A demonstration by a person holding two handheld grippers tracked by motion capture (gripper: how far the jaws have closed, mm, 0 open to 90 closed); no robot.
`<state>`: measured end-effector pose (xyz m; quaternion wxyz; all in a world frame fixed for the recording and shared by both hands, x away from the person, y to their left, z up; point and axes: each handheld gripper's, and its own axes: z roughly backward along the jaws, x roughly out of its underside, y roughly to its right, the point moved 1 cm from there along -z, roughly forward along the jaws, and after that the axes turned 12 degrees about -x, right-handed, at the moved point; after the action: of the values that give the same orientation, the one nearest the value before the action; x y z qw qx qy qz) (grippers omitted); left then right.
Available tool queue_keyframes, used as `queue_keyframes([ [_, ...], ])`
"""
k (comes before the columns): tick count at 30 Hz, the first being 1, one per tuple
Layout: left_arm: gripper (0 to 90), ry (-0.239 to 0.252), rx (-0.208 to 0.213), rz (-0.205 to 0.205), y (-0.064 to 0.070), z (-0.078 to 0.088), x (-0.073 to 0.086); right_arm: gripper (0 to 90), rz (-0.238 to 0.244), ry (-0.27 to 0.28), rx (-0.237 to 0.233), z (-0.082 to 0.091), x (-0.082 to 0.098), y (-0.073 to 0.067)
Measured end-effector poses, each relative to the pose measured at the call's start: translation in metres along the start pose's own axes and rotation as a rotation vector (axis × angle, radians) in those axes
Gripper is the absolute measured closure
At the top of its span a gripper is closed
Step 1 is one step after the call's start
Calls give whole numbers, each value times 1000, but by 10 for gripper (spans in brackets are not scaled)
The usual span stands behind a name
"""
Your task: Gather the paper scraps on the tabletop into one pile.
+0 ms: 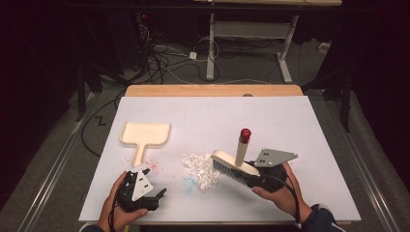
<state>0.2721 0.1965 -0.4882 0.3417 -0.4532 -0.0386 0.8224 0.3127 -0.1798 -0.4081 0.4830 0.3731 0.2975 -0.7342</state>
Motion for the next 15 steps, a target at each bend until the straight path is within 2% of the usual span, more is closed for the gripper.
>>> queue_keyframes([
  [2, 170, 5, -11, 5, -2, 1, 0, 677, 22, 20, -21, 3, -3, -2],
  [5, 170, 23, -34, 19, -6, 3, 0, 677, 48, 32, -90, -3, -4, -10],
  [9, 170, 35, -61, 68, -12, 5, 1, 676, 99, -7, -212, -28, -4, -23],
  [12, 170, 46, -69, 93, -15, 7, 2, 677, 141, -37, -275, -52, -3, -29],
  [15, 170, 39, -61, 90, -14, 6, 3, 677, 144, -65, -302, -73, -2, -27],
])
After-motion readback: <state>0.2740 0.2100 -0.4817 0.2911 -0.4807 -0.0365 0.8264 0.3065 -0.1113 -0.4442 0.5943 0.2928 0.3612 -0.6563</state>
